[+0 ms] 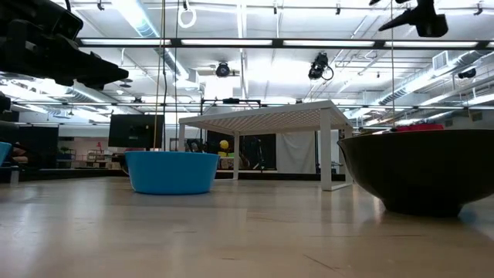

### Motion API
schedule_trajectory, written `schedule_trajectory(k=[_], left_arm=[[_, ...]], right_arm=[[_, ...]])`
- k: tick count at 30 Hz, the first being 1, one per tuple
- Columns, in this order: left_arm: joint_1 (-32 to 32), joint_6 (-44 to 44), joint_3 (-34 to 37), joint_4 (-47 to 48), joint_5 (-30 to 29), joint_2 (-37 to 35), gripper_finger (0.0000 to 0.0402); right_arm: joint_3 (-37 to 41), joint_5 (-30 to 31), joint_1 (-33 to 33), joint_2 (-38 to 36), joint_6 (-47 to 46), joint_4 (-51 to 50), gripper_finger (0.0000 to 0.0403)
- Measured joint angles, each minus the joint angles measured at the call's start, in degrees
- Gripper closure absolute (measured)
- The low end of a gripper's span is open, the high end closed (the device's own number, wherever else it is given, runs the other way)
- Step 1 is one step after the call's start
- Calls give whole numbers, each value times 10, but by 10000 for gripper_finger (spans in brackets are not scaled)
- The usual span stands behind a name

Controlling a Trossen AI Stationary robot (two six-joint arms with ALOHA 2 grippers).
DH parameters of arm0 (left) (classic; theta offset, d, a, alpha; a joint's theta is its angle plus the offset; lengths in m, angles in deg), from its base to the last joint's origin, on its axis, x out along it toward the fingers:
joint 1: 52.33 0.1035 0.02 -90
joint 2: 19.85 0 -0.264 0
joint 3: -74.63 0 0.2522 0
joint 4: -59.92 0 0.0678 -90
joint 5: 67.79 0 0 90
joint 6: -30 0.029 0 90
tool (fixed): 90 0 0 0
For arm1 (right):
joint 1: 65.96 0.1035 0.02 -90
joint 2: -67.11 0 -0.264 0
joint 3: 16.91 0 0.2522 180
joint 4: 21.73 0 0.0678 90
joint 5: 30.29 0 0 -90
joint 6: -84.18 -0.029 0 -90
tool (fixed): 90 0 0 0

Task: Pick & Place Mini bowls
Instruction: Put the bottom right white patterned bowl on the shelf

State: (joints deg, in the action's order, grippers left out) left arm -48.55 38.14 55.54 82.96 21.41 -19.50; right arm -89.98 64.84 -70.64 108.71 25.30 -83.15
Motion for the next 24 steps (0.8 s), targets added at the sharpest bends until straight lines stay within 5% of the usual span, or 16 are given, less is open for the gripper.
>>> schedule_trajectory(k=[24], left_arm=[[0,0,0,0,0,0,225]], right_arm=[[0,-43,253,39,-224,-23,170]])
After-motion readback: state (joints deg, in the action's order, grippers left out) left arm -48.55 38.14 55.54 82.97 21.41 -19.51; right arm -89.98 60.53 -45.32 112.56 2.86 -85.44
